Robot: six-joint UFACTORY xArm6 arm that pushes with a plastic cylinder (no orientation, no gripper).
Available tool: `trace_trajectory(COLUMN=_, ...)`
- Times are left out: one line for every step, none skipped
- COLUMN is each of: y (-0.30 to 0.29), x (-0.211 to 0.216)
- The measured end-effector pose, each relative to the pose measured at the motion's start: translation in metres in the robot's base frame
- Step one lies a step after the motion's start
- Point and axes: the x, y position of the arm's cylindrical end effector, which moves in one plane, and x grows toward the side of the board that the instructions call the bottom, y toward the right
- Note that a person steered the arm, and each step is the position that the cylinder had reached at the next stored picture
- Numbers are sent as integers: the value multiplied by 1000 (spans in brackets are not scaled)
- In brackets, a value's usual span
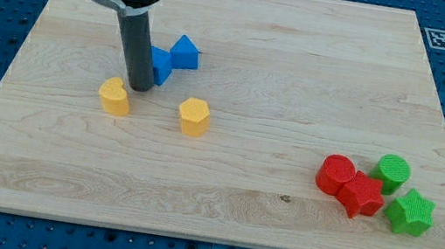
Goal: Point your arm towards the yellow hexagon
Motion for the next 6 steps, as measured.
trace_trajectory(y=4, x=-14)
trace_trajectory(y=11, x=-34)
trace_trajectory(y=26, x=-34)
trace_trajectory(y=69, x=-18)
trace_trajectory(y=128, x=22)
trace_trajectory(y=156, x=62)
